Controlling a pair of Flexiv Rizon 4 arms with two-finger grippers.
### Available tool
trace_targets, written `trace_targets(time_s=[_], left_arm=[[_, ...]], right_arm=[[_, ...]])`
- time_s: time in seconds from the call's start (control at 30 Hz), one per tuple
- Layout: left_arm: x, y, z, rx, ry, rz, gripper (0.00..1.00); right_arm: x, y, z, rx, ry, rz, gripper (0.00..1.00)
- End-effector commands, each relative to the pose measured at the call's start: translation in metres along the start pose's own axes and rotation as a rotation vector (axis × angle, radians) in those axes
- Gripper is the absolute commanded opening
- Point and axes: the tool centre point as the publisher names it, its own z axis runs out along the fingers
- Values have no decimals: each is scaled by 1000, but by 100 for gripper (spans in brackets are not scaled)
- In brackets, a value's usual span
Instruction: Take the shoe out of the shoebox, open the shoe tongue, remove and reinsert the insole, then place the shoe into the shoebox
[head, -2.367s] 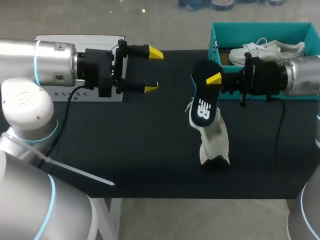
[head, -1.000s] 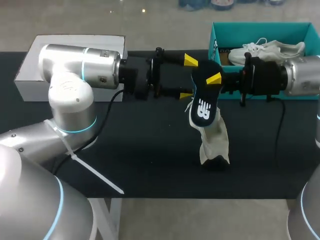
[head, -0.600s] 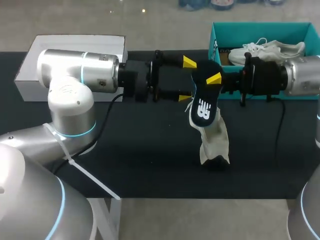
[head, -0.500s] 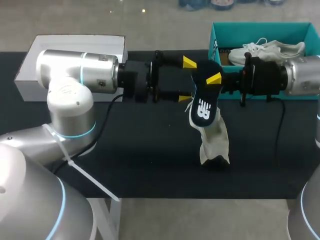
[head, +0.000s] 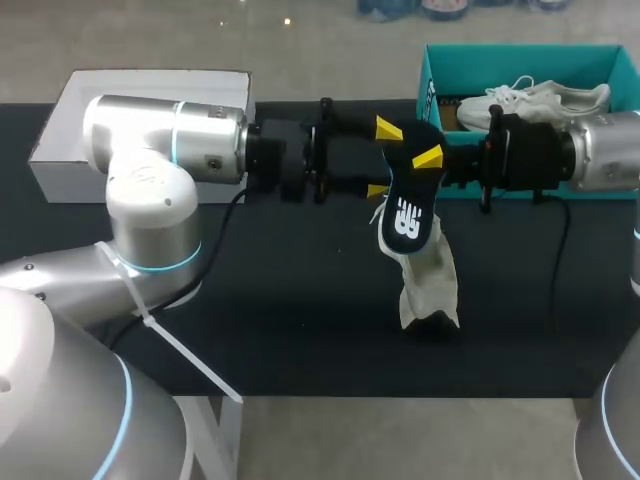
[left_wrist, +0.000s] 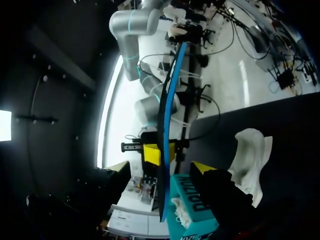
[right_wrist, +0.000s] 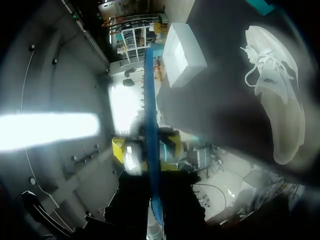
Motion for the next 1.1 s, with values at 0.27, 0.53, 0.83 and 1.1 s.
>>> trace_targets(time_s=[0.27, 0.53, 0.83, 1.1], left_arm=[[3, 0, 9, -6, 10, -12, 33], [4, -1, 7, -10, 18, -16, 29], [4, -3, 9, -1, 24, -16, 0], [5, -3, 7, 4, 27, -20, 0]], right_arm=[[0, 0, 0, 0, -3, 1, 0], [0, 0, 0, 0, -3, 1, 0], [0, 0, 0, 0, -3, 1, 0], [0, 0, 0, 0, -3, 1, 100]])
